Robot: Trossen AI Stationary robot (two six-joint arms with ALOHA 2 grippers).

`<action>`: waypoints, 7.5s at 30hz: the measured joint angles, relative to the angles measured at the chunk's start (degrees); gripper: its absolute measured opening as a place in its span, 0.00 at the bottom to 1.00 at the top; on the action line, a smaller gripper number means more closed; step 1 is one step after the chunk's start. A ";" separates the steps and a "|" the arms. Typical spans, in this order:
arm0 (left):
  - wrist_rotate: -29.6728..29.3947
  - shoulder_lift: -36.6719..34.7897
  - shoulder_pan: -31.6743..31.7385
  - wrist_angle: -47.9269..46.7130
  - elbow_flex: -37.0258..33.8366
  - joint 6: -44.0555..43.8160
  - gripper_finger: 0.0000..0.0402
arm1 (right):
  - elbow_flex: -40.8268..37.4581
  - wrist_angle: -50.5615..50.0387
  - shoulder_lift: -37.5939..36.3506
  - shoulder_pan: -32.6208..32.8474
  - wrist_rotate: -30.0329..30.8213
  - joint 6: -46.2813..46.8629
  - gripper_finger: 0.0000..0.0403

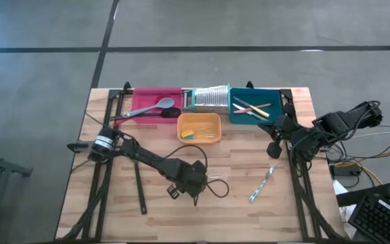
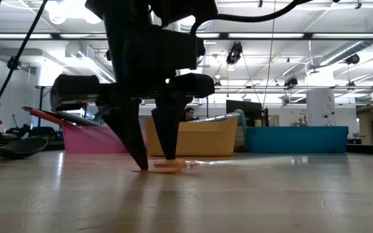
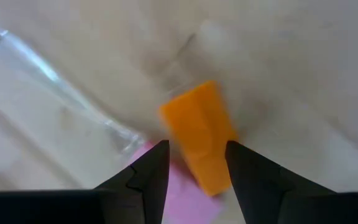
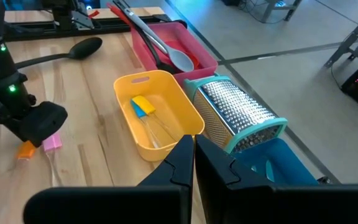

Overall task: Pick & Place Kitchen Items
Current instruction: Put the orange spatula into the yellow bin, then put the blue patterned knife into the blue bin

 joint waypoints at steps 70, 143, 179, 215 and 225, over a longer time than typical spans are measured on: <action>-10.98 -15.35 18.56 -18.71 15.17 -10.48 0.05 | -0.17 -0.09 -0.01 0.01 -1.70 0.50 0.02; 5.39 -12.63 36.50 4.52 -11.19 -27.54 0.29 | -1.01 -0.09 -0.02 0.01 -2.69 0.50 0.02; 4.11 -13.61 25.11 -21.31 15.23 -31.75 0.47 | -1.01 -0.09 -0.01 0.00 -3.02 0.50 0.02; -45.42 -46.44 -18.73 24.51 -28.55 -24.69 0.39 | 4.06 37.01 14.09 -0.01 -3.01 -52.61 0.03; -45.49 -55.57 -18.73 28.74 -37.07 -24.78 0.37 | 20.46 10.26 27.00 0.01 -3.04 -34.83 0.22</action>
